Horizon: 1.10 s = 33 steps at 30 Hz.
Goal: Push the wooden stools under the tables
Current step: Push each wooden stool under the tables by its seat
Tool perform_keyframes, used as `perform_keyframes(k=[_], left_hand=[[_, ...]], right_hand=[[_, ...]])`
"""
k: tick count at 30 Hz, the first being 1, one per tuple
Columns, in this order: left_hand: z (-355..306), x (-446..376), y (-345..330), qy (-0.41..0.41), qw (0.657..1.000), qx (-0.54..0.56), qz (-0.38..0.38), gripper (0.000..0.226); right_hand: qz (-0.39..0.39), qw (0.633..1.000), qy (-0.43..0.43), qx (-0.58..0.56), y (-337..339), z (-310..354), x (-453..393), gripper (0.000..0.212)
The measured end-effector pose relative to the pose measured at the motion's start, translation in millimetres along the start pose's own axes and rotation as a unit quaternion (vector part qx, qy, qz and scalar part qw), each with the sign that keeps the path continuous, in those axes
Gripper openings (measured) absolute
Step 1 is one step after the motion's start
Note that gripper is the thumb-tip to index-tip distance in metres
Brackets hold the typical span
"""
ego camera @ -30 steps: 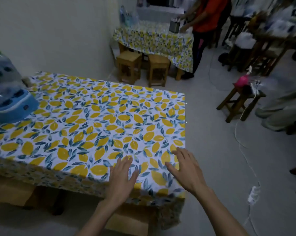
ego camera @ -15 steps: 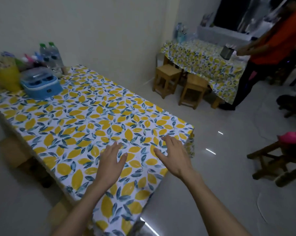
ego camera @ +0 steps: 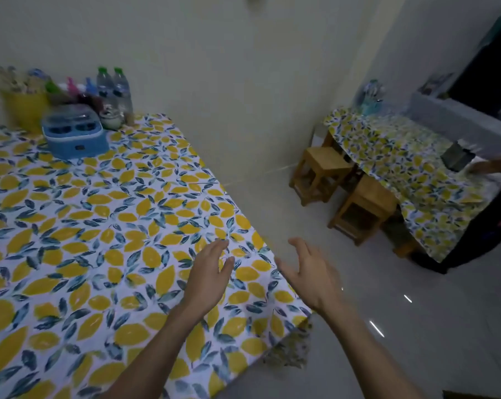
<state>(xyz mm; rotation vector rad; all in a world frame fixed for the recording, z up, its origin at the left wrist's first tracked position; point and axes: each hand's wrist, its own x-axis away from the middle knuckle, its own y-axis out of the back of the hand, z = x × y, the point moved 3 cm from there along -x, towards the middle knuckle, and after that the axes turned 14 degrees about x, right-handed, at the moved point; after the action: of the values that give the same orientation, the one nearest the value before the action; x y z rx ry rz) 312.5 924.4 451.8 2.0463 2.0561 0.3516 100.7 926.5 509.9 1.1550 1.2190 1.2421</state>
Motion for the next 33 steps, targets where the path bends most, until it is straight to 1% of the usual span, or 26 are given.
perform_keyframes(k=[4,7,10,13,15,17,19,21,22,26,29,30,33], left_hand=[[-14.0,-32.8,-41.3,0.018,0.999,-0.036,-0.014,0.047],[-24.1,-62.6,-74.3,0.014,0.998,-0.048,-0.045,0.045],[-35.2,-94.2,-109.6,-0.013,0.993,-0.018,-0.119,0.038],[-52.6,-121.9,-152.9,-0.019,0.982,0.013,-0.188,0.035],[-62.4,-135.9,-182.9,-0.001,0.978,0.005,-0.208,0.036],[-67.4,-149.4,-210.3,0.017,0.976,-0.017,-0.217,0.043],[-69.8,-165.3,-228.2,0.044,0.971,-0.033,-0.231,0.051],[-68.4,-180.4,-239.4,0.076,0.964,-0.048,-0.251,0.047],[-66.9,-188.8,-243.2,0.087,0.959,-0.051,-0.266,0.043],[-58.2,-240.5,-249.5,0.107,0.935,-0.052,-0.333,0.04],[-42.3,-293.9,-251.8,0.12,0.919,-0.07,-0.368,0.043],[-35.4,-315.9,-251.8,0.124,0.919,-0.085,-0.364,0.045],[-16.1,-383.0,-251.9,0.154,0.929,-0.119,-0.316,0.052]], right_hand=[[-0.002,0.999,0.044,-0.023,-1.8,-46.6,-56.3,0.071],[-0.004,0.997,0.062,-0.035,-12.1,-87.3,-106.0,0.072],[-0.012,0.994,0.108,-0.027,-17.7,-126.3,-156.4,0.07],[-0.002,0.987,0.155,-0.028,-14.9,-166.2,-200.7,0.061],[0.006,0.982,0.185,-0.027,-13.7,-189.3,-228.7,0.065],[0.009,0.974,0.222,-0.03,-15.5,-206.8,-258.5,0.073],[0.019,0.968,0.247,-0.032,-15.8,-220.3,-291.2,0.069],[0.027,0.962,0.268,-0.038,-16.1,-229.0,-319.7,0.059],[0.028,0.957,0.286,-0.043,-17.5,-231.0,-333.2,0.058],[0.04,0.932,0.36,-0.034,-25.5,-227.2,-405.0,0.059],[0.054,0.918,0.392,-0.033,-37.2,-218.5,-472.3,0.06],[0.065,0.911,0.405,-0.04,-41.1,-213.2,-495.4,0.061],[0.118,0.889,0.44,-0.05,-50.0,-187.6,-565.1,0.066]])
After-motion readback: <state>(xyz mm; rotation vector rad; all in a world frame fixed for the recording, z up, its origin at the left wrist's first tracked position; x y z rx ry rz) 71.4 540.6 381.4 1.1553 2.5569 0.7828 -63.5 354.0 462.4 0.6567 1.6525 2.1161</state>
